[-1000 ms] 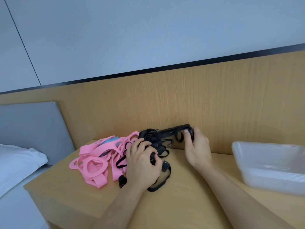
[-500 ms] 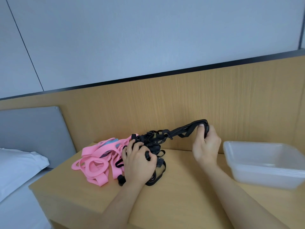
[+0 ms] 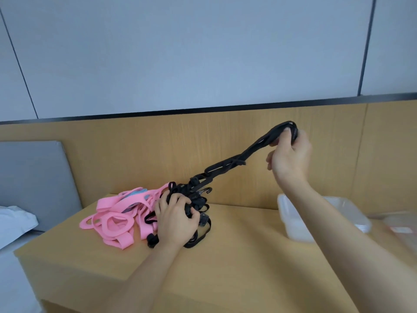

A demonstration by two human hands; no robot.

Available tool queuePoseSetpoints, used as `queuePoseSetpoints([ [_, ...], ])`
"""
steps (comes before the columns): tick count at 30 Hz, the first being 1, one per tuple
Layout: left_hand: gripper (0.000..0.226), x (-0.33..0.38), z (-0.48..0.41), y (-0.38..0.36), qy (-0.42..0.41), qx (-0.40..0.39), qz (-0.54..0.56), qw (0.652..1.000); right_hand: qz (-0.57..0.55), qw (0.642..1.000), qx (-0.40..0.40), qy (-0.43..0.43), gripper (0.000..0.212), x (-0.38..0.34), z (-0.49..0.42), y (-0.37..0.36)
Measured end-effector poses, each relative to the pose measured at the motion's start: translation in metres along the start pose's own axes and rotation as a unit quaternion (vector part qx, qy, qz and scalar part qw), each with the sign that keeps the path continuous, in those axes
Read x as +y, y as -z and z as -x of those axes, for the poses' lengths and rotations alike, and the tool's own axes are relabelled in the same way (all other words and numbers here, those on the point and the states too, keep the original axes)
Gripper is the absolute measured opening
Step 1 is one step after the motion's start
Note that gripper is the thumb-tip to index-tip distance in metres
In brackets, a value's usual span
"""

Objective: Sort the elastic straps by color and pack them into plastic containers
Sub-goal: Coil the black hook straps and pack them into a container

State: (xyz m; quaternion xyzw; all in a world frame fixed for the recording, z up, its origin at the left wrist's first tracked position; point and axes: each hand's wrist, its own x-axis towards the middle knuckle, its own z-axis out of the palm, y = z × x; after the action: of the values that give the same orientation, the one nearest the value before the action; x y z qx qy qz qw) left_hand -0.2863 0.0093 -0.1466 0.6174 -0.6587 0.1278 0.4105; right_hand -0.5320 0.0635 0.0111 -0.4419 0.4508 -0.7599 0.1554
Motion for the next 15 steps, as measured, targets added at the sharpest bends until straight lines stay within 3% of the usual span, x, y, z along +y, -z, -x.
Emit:
queuePoseSetpoints([
  [2,0.026,0.002,0.001,0.002,-0.003,-0.006,0.007,1.000,-0.077,0.992,-0.019,-0.101,0.021,-0.009,-0.005,0.005],
  [4,0.032,0.006,0.002,0.006,0.005,-0.008,0.018,1.000,-0.199,0.954,-0.056,-0.217,0.020,-0.018,-0.010,0.012],
  [6,0.037,0.011,-0.001,0.011,0.022,-0.005,0.028,0.999,-0.286,0.912,-0.107,-0.275,0.024,-0.024,-0.013,0.019],
  [9,0.039,0.016,-0.014,0.019,0.071,0.014,0.060,0.996,-0.333,0.891,-0.133,-0.277,0.026,-0.035,-0.015,0.026],
  [12,0.051,0.021,-0.029,0.027,0.123,-0.009,0.047,0.991,-0.329,0.898,-0.132,-0.261,0.026,-0.047,-0.015,0.029],
  [15,0.067,0.027,-0.040,0.026,0.101,-0.064,-0.024,0.993,-0.318,0.902,-0.140,-0.259,0.025,-0.055,-0.010,0.028],
])
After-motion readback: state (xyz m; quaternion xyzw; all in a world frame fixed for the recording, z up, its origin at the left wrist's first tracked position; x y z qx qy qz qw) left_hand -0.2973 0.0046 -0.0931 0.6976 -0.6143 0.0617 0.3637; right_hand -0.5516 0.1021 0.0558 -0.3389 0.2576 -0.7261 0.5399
